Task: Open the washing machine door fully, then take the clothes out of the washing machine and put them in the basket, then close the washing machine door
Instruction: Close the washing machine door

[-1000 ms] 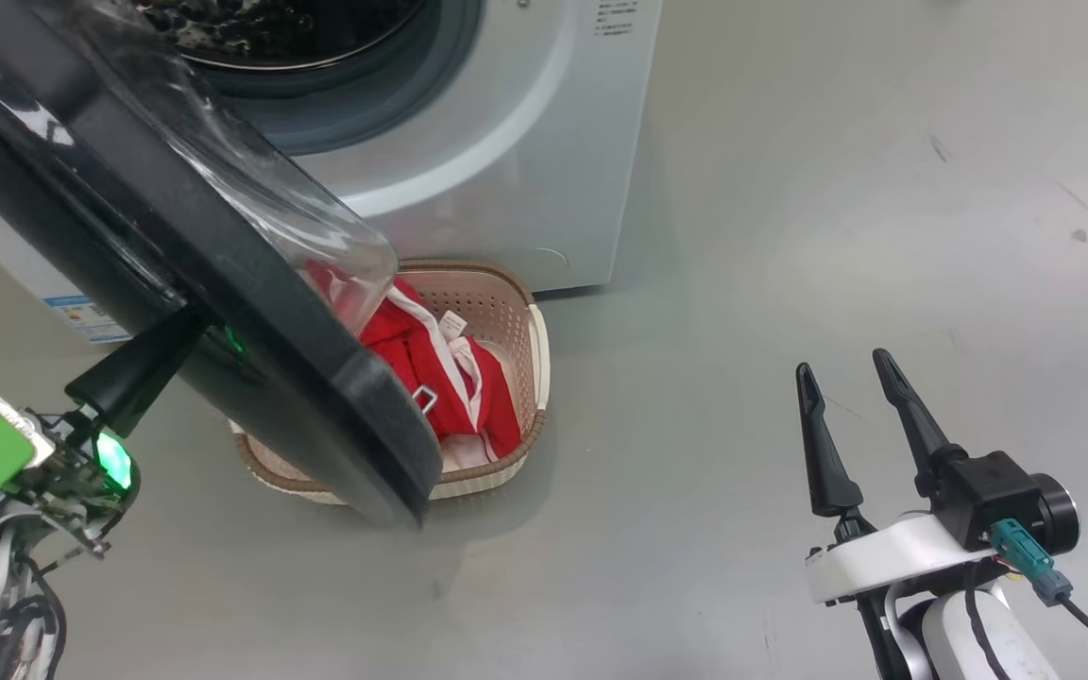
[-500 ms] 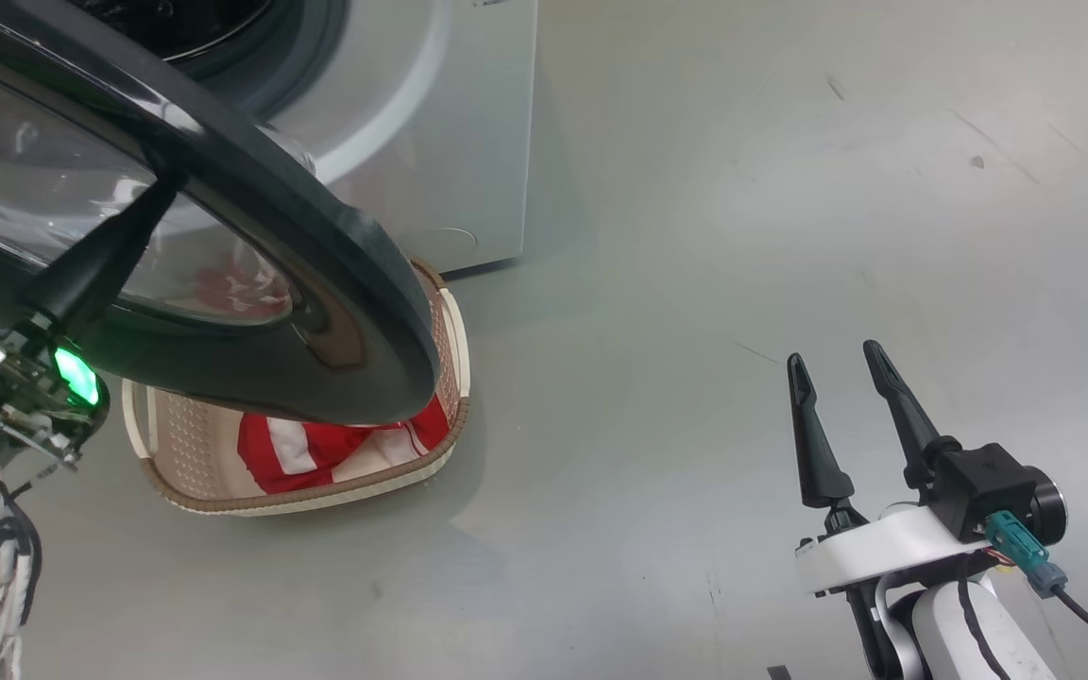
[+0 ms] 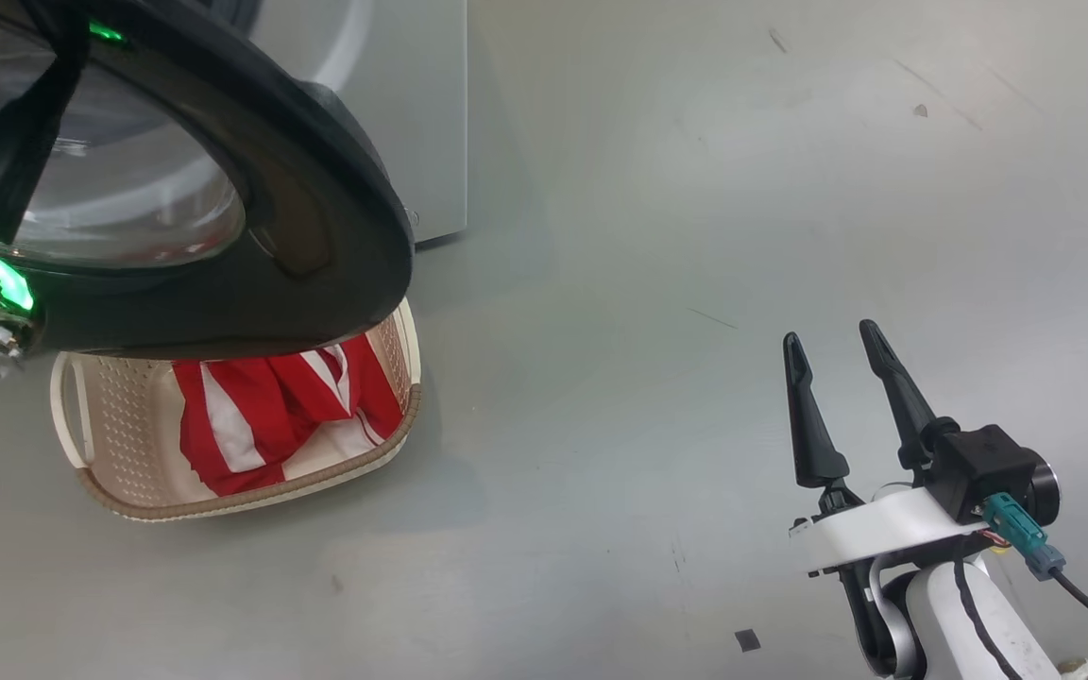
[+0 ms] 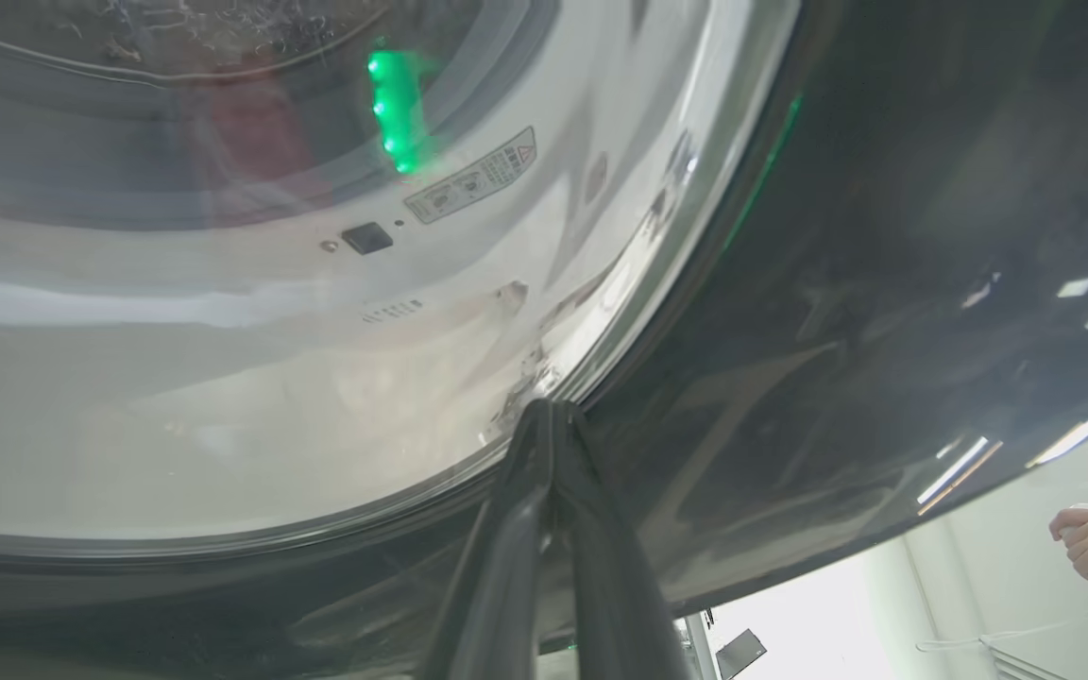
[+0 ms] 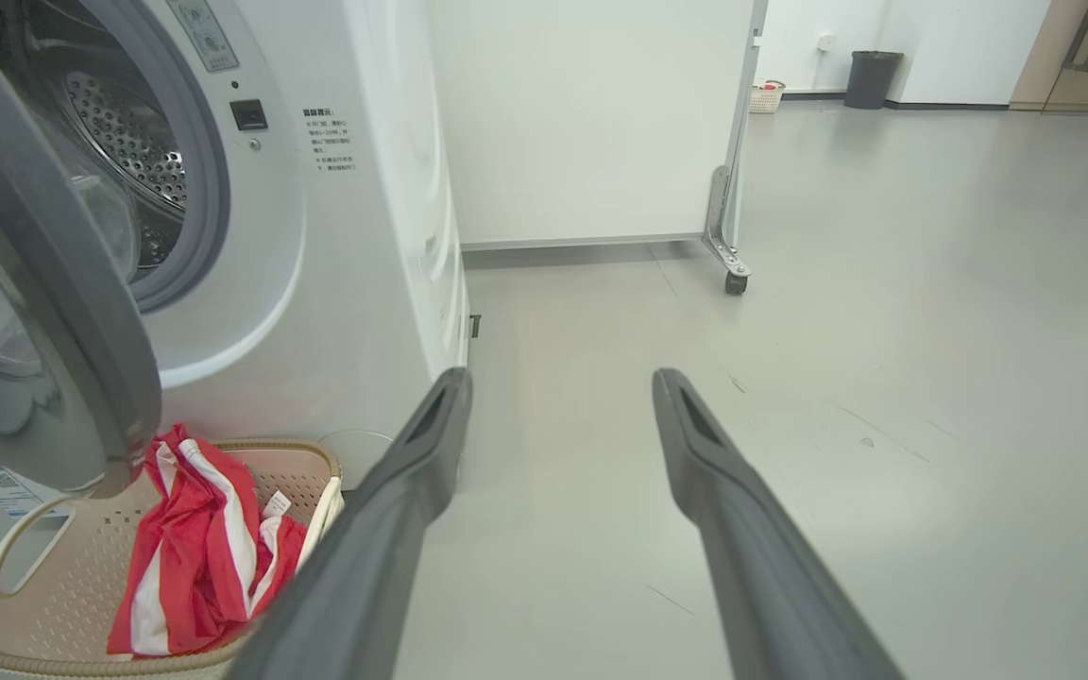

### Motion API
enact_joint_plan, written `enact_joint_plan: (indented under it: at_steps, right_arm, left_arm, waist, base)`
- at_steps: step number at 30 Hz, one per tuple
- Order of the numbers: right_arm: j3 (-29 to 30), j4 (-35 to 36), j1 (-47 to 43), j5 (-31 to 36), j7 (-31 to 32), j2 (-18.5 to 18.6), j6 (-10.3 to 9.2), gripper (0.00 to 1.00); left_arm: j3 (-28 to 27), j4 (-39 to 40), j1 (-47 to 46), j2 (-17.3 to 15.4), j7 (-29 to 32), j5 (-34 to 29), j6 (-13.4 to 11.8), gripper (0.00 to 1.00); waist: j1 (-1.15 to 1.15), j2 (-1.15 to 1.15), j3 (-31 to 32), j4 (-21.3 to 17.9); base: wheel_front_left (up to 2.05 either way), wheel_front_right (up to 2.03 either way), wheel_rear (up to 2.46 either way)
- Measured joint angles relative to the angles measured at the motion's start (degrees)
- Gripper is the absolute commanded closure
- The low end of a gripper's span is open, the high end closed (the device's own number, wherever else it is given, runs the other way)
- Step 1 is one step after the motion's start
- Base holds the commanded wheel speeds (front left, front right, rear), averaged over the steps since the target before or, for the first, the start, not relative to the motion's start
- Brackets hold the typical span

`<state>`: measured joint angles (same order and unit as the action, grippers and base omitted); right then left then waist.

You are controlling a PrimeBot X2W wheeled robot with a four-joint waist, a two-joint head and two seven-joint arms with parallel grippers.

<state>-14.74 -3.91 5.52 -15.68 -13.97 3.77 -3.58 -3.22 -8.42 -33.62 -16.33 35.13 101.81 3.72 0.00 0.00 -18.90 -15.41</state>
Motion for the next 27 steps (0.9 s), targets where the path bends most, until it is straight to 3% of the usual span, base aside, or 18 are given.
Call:
enact_joint_plan:
  at_steps: [27]
  right_arm:
    - [-0.11, -1.54, 2.78, -0.91, -0.07, -0.48, 0.97, 0.0]
  left_arm:
    - [0.9, -10.54, -12.83, -1.29, -7.0, -8.02, -0.32, 1.0]
  waist:
    - [0.0, 0.0, -3.04, -3.61]
  base:
    - [0.0, 0.0, 0.0]
